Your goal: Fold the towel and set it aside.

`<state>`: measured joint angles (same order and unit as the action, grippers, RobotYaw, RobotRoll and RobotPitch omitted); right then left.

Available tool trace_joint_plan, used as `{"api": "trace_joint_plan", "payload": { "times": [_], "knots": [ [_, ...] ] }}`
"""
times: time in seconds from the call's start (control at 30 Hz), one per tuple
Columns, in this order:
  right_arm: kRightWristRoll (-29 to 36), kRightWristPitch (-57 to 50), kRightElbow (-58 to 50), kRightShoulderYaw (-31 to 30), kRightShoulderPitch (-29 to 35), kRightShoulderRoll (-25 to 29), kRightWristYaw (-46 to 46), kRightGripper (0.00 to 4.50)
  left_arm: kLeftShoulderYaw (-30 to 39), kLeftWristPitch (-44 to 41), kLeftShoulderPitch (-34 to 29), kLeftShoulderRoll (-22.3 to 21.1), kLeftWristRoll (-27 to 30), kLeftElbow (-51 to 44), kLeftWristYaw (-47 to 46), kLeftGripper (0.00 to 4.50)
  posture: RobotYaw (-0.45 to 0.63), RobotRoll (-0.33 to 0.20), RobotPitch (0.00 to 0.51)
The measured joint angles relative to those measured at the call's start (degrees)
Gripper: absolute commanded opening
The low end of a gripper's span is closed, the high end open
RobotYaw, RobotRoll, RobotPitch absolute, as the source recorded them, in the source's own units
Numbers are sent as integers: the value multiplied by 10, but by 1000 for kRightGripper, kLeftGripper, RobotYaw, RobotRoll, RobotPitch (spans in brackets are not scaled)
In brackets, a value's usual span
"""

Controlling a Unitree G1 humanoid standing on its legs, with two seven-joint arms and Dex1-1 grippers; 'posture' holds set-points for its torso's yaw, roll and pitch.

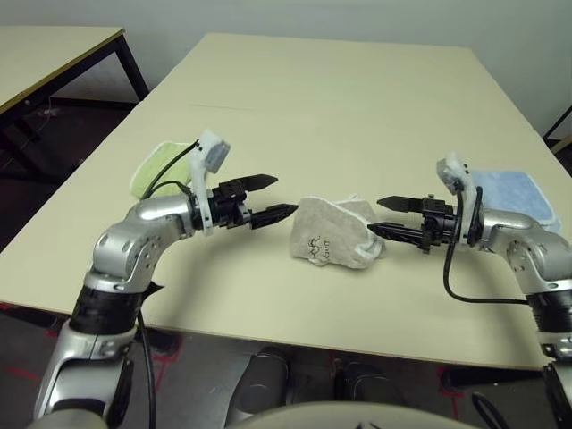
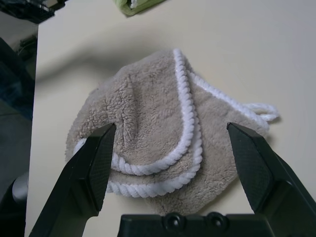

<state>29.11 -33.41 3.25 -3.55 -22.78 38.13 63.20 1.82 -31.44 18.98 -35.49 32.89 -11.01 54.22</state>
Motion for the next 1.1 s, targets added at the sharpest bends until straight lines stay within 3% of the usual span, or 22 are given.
{"api": "trace_joint_plan", "payload": {
  "times": [0.27,0.3,0.4,0.7,1.1],
  "knots": [
    [-26,-7,0,-26,0,-20,-11,4500,3,8,-16,5,8,-16,3,4474,235,0,56],
    [-28,-8,2,-27,0,-22,-14,4325,3,8,-16,5,10,-18,2,4495,236,0,55],
    [-40,-13,17,-28,-7,-28,-25,3517,3,6,-16,6,13,-20,-2,4500,236,0,55],
    [-53,-13,39,-35,-11,-42,-29,20,3,0,-16,8,16,-25,-11,4500,243,0,55],
    [-31,-37,39,-16,-32,-52,-18,20,4,-17,-16,8,29,-38,-26,4500,246,0,61]
  ]
}}
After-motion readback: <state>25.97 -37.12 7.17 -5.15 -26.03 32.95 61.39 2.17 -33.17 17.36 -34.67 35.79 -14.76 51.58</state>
